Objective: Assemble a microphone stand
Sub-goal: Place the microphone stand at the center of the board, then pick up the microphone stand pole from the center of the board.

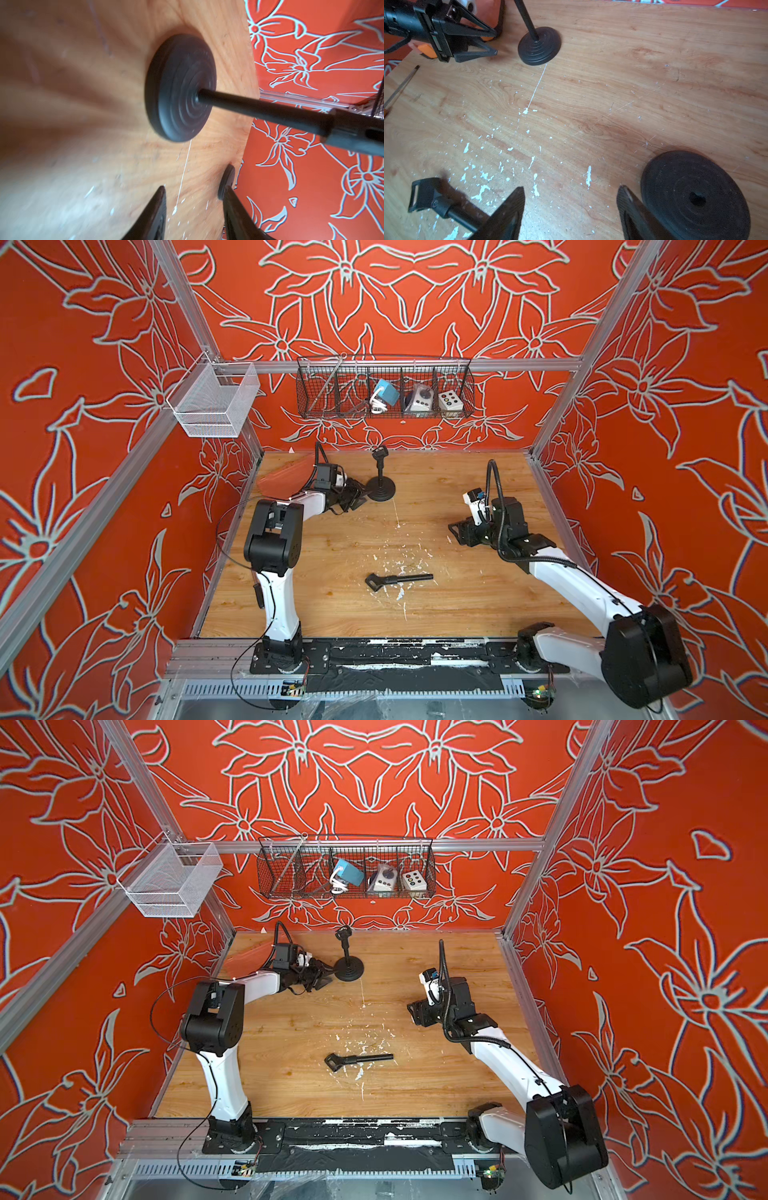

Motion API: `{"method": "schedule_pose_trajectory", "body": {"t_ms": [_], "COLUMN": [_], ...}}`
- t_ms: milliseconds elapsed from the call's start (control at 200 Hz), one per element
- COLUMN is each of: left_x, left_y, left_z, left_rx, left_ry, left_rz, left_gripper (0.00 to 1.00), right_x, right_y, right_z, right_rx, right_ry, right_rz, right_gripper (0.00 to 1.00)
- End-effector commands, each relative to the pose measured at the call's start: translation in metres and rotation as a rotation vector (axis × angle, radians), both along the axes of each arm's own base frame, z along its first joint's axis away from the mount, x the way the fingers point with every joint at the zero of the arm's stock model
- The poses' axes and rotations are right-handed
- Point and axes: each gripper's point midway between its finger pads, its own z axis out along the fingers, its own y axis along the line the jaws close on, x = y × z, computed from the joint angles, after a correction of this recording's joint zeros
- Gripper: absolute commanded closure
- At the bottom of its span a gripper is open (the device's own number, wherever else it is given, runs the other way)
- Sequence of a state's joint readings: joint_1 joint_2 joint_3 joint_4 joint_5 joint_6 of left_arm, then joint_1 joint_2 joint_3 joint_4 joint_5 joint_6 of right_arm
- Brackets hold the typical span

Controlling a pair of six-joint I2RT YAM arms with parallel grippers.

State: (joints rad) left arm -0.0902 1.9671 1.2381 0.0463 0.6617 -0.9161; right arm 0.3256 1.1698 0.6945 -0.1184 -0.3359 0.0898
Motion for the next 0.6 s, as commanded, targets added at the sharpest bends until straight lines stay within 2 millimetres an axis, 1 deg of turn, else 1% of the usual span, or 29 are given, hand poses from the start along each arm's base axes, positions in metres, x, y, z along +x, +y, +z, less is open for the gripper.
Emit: {"method": "schedule_pose_trajectory", "body": {"t_ms": [0,95,225,265,305,375,465,596], "left_x": [-0.023,-0.048,-0.090,-0.103,-0.115,-0.135,-0.158,-0.187], "left_y": [0.010,0.013,0.015,0.015,0.015,0.014,0.014,0.015], "left_z": [0.015,0.020,0.031,0.035,0.040,0.049,0.058,0.062], "left_rx": [0.114,0.161,0.250,0.286,0.322,0.375,0.418,0.429], "left_ry": [-0.039,-0.048,-0.079,-0.101,-0.124,-0.181,-0.245,-0.327], "left_rz": [-0.015,-0.031,-0.062,-0.076,-0.088,-0.118,-0.137,-0.135], "left_gripper": [0.56,0.57,0.58,0.58,0.58,0.58,0.58,0.59], "right_x": [-0.011,-0.016,-0.021,-0.024,-0.026,-0.031,-0.036,-0.049], "right_y": [0.012,0.017,0.022,0.024,0.026,0.030,0.037,0.055], "right_z": [0.020,0.030,0.044,0.047,0.050,0.050,0.046,0.033], "right_rx": [-0.002,0.011,0.029,0.039,0.051,0.050,0.018,-0.022], "right_ry": [-0.061,-0.102,-0.174,-0.191,-0.205,-0.197,-0.187,-0.164], "right_rz": [0.136,0.183,0.233,0.243,0.256,0.278,0.316,0.415], "right_gripper": [0.27,0.26,0.24,0.25,0.28,0.32,0.33,0.33]}}
